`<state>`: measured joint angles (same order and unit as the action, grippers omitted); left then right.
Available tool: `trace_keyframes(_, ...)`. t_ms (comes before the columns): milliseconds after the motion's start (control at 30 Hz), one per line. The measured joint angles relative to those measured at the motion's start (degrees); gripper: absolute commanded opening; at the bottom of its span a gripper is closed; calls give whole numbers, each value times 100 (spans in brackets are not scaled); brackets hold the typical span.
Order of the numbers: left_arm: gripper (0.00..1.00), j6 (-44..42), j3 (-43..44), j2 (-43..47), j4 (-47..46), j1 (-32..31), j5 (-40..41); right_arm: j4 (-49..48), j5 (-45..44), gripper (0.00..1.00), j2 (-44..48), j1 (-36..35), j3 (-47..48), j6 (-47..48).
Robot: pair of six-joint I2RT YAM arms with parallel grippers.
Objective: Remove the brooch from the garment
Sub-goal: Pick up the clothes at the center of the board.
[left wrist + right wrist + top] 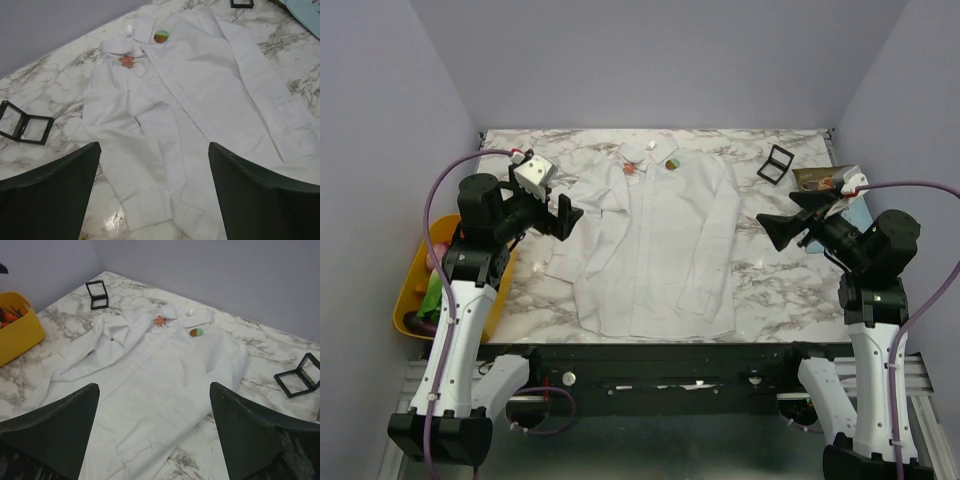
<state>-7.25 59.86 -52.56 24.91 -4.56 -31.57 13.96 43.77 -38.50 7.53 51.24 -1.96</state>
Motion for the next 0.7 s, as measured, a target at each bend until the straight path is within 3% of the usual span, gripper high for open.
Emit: trace_keyframes(700, 99, -170, -33, -289, -48, 33, -192, -22, 555, 100, -81, 4, -188, 468)
